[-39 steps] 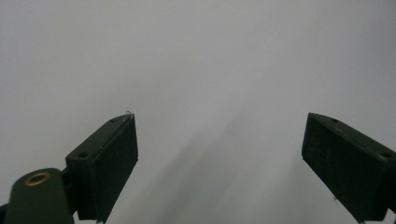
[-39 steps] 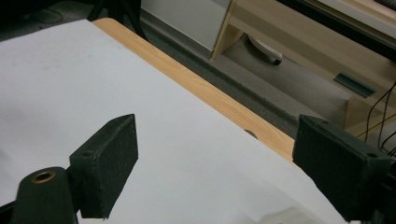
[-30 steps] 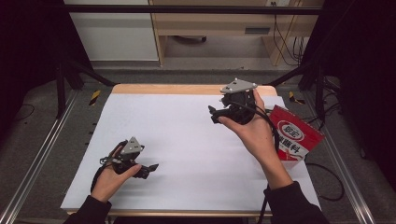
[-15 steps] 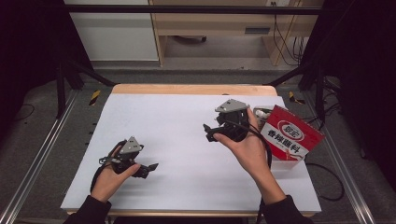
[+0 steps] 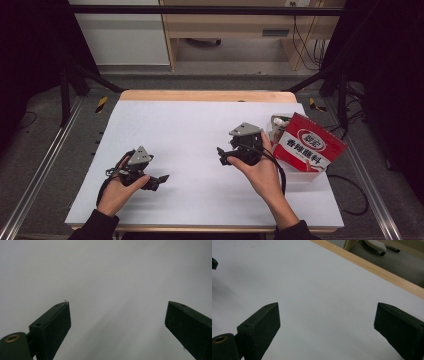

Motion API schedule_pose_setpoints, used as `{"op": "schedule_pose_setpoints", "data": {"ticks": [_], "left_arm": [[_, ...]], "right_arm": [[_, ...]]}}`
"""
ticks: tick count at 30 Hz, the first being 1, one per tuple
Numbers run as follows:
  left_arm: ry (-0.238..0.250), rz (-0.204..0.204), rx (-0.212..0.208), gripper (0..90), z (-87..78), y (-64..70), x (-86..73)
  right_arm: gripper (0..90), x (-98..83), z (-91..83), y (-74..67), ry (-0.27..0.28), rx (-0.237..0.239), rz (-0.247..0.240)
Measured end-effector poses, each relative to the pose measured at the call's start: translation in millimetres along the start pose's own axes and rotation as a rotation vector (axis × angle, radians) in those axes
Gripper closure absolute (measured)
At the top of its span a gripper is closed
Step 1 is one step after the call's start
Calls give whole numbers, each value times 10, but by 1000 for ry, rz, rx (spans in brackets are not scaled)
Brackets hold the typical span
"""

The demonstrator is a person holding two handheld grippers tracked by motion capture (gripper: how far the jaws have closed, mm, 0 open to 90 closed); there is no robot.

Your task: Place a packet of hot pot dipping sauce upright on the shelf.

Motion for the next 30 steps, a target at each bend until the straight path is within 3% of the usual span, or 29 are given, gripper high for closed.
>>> {"op": "schedule_pose_setpoints", "data": {"ticks": [8, 20, 30], "left_arm": [[0, 0, 4, 65, 0, 0, -2], [3, -3, 11, 63, -7, -6, -3], [9, -14, 21, 63, -28, -40, -15]], "right_arm": [[70, -227, 145, -38, -15, 0, 44], [69, -450, 394, -106, -76, -21, 76], [75, -616, 528, -107, -88, -18, 117]]}}
Point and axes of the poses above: each handheld gripper's, and its own axes: z roughly forward along the jaws, x roughly out of its top, y roughly to its right, the point moved 2 cm from there along z, roughly forward along the jaws, and after that the axes turned 4 degrees about y, right-handed, at the moved point
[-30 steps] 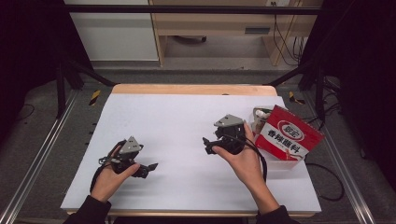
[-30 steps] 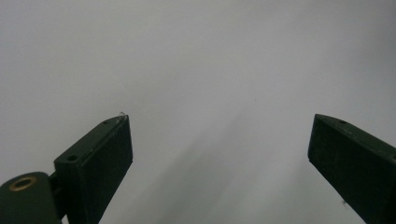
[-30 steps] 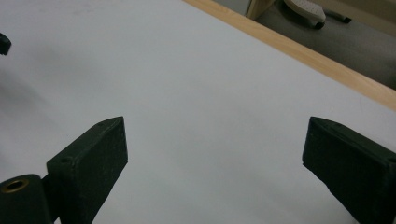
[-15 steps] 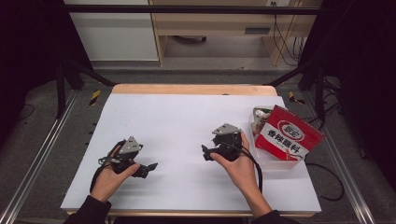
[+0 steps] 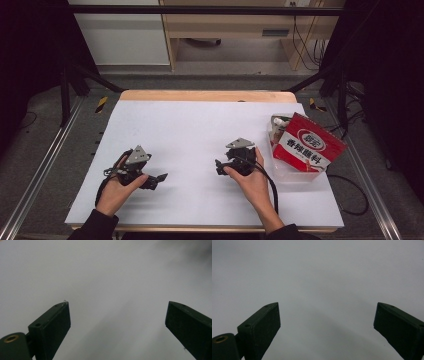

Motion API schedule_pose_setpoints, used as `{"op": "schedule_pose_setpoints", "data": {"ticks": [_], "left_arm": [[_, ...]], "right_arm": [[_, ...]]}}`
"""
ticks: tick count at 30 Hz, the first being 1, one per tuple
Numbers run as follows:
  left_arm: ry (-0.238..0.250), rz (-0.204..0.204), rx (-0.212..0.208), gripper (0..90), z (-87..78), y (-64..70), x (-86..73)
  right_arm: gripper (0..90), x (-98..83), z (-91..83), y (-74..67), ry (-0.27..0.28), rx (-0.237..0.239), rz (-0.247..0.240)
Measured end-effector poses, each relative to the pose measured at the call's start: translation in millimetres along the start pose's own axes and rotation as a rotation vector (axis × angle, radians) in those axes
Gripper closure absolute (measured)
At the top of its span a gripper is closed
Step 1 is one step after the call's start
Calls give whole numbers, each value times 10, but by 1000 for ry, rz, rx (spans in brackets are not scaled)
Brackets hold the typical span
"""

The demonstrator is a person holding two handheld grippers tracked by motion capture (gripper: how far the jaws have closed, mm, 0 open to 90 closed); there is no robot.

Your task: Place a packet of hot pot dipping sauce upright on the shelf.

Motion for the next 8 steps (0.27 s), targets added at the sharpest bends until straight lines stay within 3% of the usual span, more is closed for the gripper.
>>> {"op": "schedule_pose_setpoints", "data": {"ticks": [4, 8], "left_arm": [[0, 1, -2, 62, 14, 8, 1], [4, 1, -5, 62, 26, 26, 6]], "right_arm": [[77, -52, 36, -4, 2, 12, 31], [76, -101, 43, -18, -3, 16, 32]]}}
Point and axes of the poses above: each handheld gripper's, and its own axes: z roughly forward along the jaws, x roughly out of its top, y roughly to its right, the point moved 2 cm from there along z, roughly forward along the jaws, and after that the axes turned 4 degrees about y, right-handed, at the moved point
